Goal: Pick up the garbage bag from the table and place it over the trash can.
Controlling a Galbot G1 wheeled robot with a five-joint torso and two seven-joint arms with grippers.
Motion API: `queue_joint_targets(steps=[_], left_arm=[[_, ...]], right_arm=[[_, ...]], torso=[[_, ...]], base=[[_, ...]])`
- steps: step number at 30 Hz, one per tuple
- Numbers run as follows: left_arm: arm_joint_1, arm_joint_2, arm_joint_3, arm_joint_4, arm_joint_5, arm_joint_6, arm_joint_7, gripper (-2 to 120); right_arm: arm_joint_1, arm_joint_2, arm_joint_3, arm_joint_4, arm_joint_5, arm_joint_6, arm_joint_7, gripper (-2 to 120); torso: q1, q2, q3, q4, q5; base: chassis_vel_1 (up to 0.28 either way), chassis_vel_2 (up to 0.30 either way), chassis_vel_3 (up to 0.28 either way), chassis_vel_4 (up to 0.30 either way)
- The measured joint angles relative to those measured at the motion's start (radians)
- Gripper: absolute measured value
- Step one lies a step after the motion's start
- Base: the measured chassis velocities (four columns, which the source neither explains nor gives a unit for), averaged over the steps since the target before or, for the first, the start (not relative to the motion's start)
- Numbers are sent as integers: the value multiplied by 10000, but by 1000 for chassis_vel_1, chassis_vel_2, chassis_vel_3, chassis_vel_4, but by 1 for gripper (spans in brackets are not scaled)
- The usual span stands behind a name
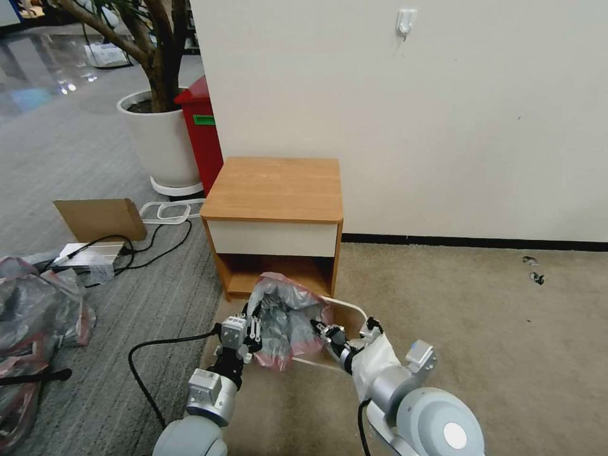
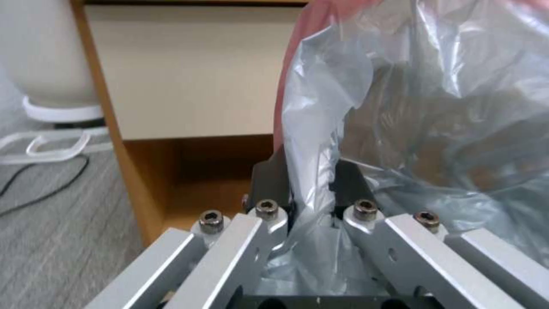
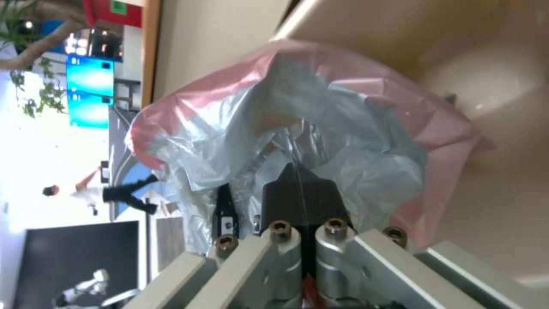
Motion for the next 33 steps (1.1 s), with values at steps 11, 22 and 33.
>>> queue_joint_targets(steps=[11, 22, 33], left_arm=[[-137, 72, -113, -105, -1056, 522, -354, 7], [-326, 140, -297, -183, -1992, 843, -593, 7], [-588, 232, -493, -105, -2372, 909, -628, 7]], right_arm=[[-222, -415, 568, 533, -1802, -457, -1133, 0], [-432, -666, 1250, 604, -2254, -616, -1221, 0], [-771, -777, 1327, 1183, -2486, -1374, -1308, 10]], torso=[[0, 0, 0, 0, 0], [0, 0, 0, 0, 0], [0, 0, 1, 0, 0]], base=[[0, 0, 0, 0], [0, 0, 0, 0], [0, 0, 0, 0]])
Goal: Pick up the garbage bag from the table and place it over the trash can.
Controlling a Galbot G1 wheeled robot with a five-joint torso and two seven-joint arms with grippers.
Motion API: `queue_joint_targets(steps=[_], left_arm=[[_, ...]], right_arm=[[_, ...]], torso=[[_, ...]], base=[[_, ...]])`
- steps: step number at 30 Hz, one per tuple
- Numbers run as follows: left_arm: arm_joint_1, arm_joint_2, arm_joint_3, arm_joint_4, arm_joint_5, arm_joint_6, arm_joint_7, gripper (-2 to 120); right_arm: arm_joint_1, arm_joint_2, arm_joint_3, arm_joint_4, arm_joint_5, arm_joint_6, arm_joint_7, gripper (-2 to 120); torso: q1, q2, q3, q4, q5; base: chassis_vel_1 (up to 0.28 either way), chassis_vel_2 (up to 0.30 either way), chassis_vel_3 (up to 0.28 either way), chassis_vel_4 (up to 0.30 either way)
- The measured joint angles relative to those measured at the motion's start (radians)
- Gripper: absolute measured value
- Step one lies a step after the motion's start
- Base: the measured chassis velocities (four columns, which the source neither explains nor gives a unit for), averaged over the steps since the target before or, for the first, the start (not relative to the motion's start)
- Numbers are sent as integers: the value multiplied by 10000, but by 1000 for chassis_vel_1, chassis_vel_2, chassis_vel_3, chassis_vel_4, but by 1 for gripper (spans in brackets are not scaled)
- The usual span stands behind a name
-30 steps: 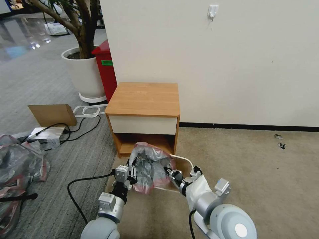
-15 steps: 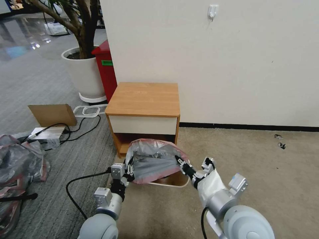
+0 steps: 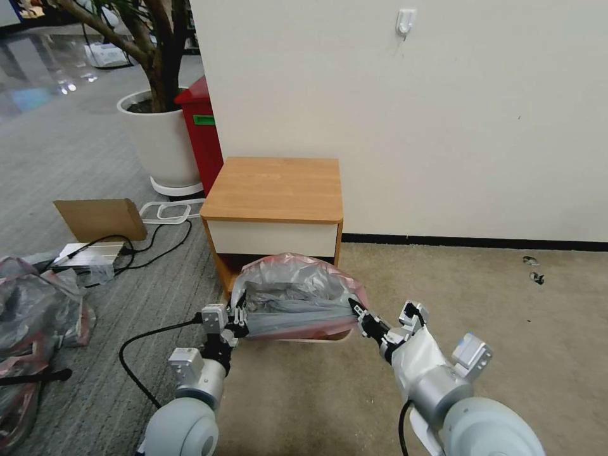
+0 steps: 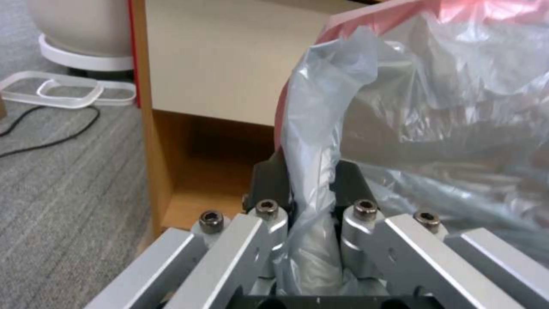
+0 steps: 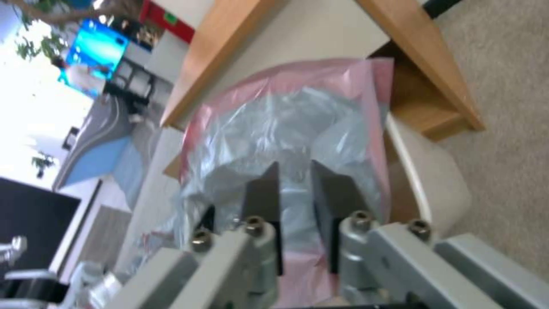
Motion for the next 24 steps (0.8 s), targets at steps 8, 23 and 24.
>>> queue_joint_targets(steps=[8, 23, 24], left_arm=[[-324, -12, 40, 152, -211, 95, -9, 7], [-14, 138, -195, -204, -306, 102, 176, 7], [-14, 138, -195, -204, -306, 102, 176, 7]], right_arm=[[-327, -84, 326, 68, -947, -614, -8, 45], [1358, -709, 1076, -994, -3188, 266, -3158, 99], [1358, -709, 1076, -994, -3188, 266, -3158, 99]], torso=[[0, 0, 0, 0, 0], [0, 0, 0, 2, 2], [0, 0, 0, 2, 2]], base=[[0, 0, 0, 0], [0, 0, 0, 0], [0, 0, 0, 0]])
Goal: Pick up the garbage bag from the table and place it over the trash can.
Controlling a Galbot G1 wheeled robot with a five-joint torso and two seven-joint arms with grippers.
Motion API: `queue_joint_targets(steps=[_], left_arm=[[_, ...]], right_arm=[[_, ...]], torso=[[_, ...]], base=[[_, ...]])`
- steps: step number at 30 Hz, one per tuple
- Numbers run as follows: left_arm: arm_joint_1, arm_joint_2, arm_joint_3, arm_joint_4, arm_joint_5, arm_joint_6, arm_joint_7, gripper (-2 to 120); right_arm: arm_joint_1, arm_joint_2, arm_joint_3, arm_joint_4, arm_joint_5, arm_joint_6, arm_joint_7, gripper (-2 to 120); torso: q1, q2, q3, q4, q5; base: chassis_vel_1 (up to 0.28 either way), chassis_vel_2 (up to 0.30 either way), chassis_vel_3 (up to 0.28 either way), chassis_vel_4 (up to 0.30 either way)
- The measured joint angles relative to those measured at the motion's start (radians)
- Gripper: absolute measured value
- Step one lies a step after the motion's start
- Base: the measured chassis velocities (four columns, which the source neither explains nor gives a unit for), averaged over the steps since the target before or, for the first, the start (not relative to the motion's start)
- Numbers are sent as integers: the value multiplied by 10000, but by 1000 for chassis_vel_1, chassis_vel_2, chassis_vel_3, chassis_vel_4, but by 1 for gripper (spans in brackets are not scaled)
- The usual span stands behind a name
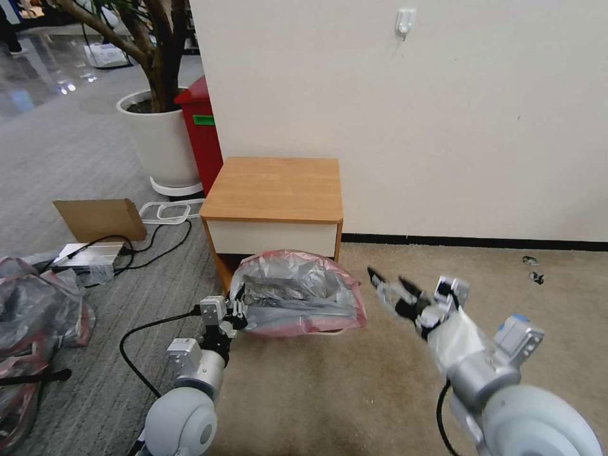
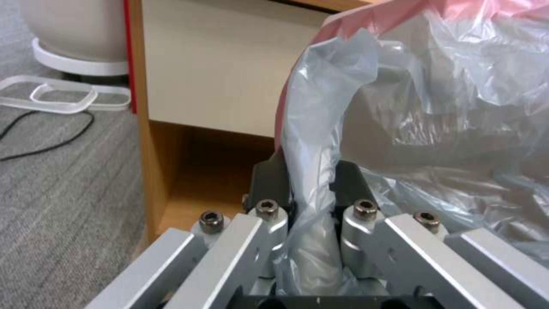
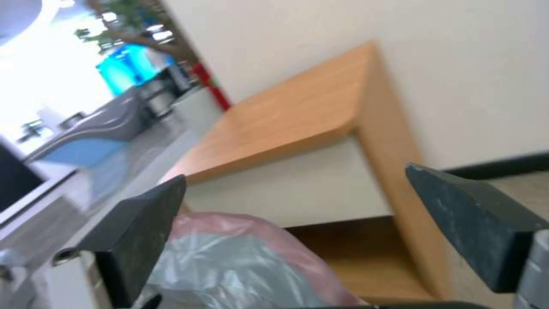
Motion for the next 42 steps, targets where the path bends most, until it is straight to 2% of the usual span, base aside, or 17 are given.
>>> queue_joint_targets(steps=[4, 12, 14, 15, 22, 23, 31, 34, 36, 37, 39, 42], left_arm=[[171, 68, -169, -150, -72, -19, 229, 7], [204, 50, -186, -197, -90, -75, 506, 7], [185, 28, -155, -197, -88, -89, 572, 7], [185, 28, -155, -197, -88, -89, 572, 7], [156, -9, -83, -207, -68, -104, 644, 7], [156, -9, -83, -207, -68, -104, 644, 7], [122, -30, -83, -213, -73, -105, 645, 7], [115, -36, -69, -213, -73, -105, 644, 7], [105, -48, -53, -213, -73, -105, 644, 7], [105, -48, -53, -213, -73, -105, 644, 7], [99, -59, -38, -213, -70, -106, 644, 7], [109, -60, -34, -213, -69, -105, 644, 7]], right_arm=[[532, 259, -385, -811, -432, -243, -1456, 100], [757, 164, -533, -1223, -492, -639, -1675, 98], [732, 114, -526, -1270, -497, -715, -1653, 88], [732, 114, -526, -1270, -497, -715, -1653, 88], [529, 93, -468, -1331, -513, -648, -1562, 61], [529, 93, -468, -1331, -513, -648, -1562, 61], [439, 133, -471, -1423, -783, -446, -1573, 28], [432, 135, -471, -1439, -821, -405, -1576, 21], [427, 136, -474, -1445, -857, -351, -1579, 10], [427, 136, -474, -1445, -857, -351, -1579, 10], [417, 140, -466, -1434, -869, -228, -1579, 0], [402, 139, -430, -1343, -873, -152, -1574, 0]], torso=[[0, -1, 0, 0, -1], [0, 0, 0, -1, -2], [0, 0, 0, -2, -2], [0, 0, 0, -2, -2], [0, -1, 0, -3, -2], [0, -1, 0, -3, -2], [0, 0, 0, -3, -2], [0, 0, 0, -2, -2], [0, 0, 0, -3, -2], [0, 0, 0, -3, -2], [0, 0, 0, -2, -1], [0, 0, 0, -2, -1]], base=[[0, 0, 0, 0], [0, 0, 0, 0], [0, 0, 0, 0], [0, 0, 0, 0], [0, 0, 0, 0], [0, 0, 0, 0], [0, 0, 0, 0], [0, 0, 0, 0], [0, 0, 0, 0], [0, 0, 0, 0], [0, 0, 0, 0], [0, 0, 0, 0]])
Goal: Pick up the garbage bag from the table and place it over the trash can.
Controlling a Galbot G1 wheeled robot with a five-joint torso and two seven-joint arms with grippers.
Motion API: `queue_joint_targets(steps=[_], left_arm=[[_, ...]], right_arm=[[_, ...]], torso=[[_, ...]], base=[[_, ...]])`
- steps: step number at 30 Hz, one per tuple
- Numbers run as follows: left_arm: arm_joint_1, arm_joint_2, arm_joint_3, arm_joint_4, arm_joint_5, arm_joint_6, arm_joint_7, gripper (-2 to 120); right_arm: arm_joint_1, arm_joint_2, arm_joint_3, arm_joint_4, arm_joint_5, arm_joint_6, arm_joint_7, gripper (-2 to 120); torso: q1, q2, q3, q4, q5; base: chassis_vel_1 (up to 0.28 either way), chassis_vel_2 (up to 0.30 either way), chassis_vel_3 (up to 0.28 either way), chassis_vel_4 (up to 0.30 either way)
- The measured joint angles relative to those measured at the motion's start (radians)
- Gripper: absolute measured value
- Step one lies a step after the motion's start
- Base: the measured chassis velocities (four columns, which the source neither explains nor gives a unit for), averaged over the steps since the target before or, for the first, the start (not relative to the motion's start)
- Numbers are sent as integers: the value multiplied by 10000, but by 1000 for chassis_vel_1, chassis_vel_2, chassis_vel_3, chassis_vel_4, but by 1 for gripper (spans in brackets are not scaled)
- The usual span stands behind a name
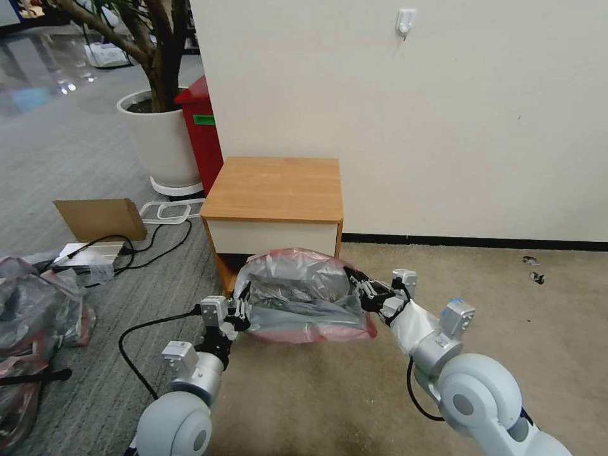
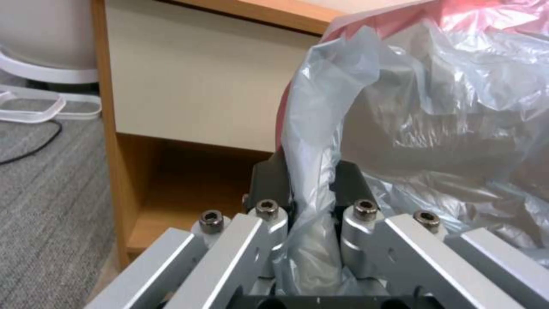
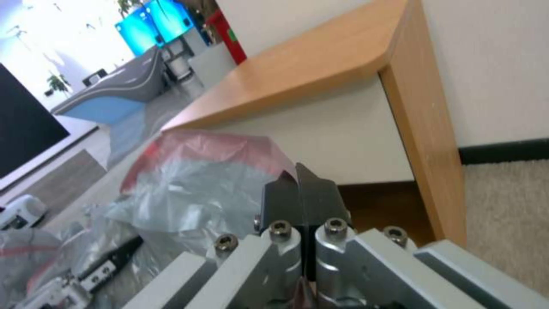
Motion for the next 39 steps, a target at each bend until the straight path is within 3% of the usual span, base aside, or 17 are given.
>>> queue_joint_targets(steps=[8, 17, 21, 28, 39], left_arm=[[74, 19, 29, -15, 22, -1, 54, 7], [369, 5, -186, -245, -354, 0, 448, 7], [424, -32, -356, -352, -1077, 33, 830, 7], [413, -23, -489, -437, -1955, 447, 1393, 7], [233, -33, -721, -438, -3679, 975, 1459, 7]], right_arm=[[360, -162, 55, 193, 114, 32, 32, 0], [1665, -1423, 154, -666, 1059, -1052, 395, 0], [1726, -2023, 244, -796, 1642, -1800, 161, 0], [1724, -2050, 185, -959, 2006, -2095, -214, 0], [1405, -2052, 381, -1092, 2002, -2169, -225, 0]], torso=[[0, 0, 0, 0, 0], [0, 0, 0, 1, 1], [-1, 0, 0, 1, 0], [0, 0, 0, 0, 1], [0, 0, 0, 0, 0]], base=[[0, 0, 0, 0], [0, 0, 0, 0], [0, 0, 0, 0], [0, 0, 0, 0], [0, 0, 0, 0]])
